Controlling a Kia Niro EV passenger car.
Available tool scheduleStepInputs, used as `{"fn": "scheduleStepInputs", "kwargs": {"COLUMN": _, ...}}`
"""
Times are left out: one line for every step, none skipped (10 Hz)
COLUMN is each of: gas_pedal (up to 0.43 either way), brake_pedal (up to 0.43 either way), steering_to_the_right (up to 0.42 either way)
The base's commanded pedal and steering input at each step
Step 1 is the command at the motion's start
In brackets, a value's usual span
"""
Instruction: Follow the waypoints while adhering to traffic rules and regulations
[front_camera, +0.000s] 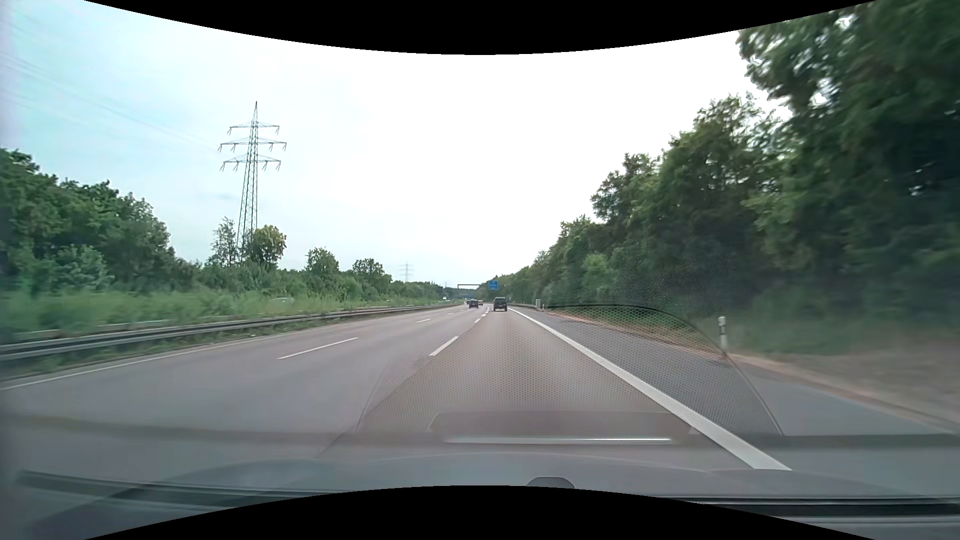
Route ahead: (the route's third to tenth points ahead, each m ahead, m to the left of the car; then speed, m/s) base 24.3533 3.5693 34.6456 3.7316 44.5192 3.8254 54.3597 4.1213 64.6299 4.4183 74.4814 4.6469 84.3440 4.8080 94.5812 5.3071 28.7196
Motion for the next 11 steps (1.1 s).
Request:
{"fn": "scheduleStepInputs", "kwargs": {"gas_pedal": 0.209, "brake_pedal": 0.0, "steering_to_the_right": -0.005}}
{"fn": "scheduleStepInputs", "kwargs": {"gas_pedal": 0.209, "brake_pedal": 0.0, "steering_to_the_right": -0.005}}
{"fn": "scheduleStepInputs", "kwargs": {"gas_pedal": 0.209, "brake_pedal": 0.0, "steering_to_the_right": -0.005}}
{"fn": "scheduleStepInputs", "kwargs": {"gas_pedal": 0.209, "brake_pedal": 0.0, "steering_to_the_right": -0.005}}
{"fn": "scheduleStepInputs", "kwargs": {"gas_pedal": 0.209, "brake_pedal": 0.0, "steering_to_the_right": -0.005}}
{"fn": "scheduleStepInputs", "kwargs": {"gas_pedal": 0.209, "brake_pedal": 0.0, "steering_to_the_right": -0.005}}
{"fn": "scheduleStepInputs", "kwargs": {"gas_pedal": 0.209, "brake_pedal": 0.0, "steering_to_the_right": -0.006}}
{"fn": "scheduleStepInputs", "kwargs": {"gas_pedal": 0.209, "brake_pedal": 0.0, "steering_to_the_right": -0.007}}
{"fn": "scheduleStepInputs", "kwargs": {"gas_pedal": 0.209, "brake_pedal": 0.0, "steering_to_the_right": -0.008}}
{"fn": "scheduleStepInputs", "kwargs": {"gas_pedal": 0.209, "brake_pedal": 0.0, "steering_to_the_right": -0.008}}
{"fn": "scheduleStepInputs", "kwargs": {"gas_pedal": 0.209, "brake_pedal": 0.0, "steering_to_the_right": -0.008}}
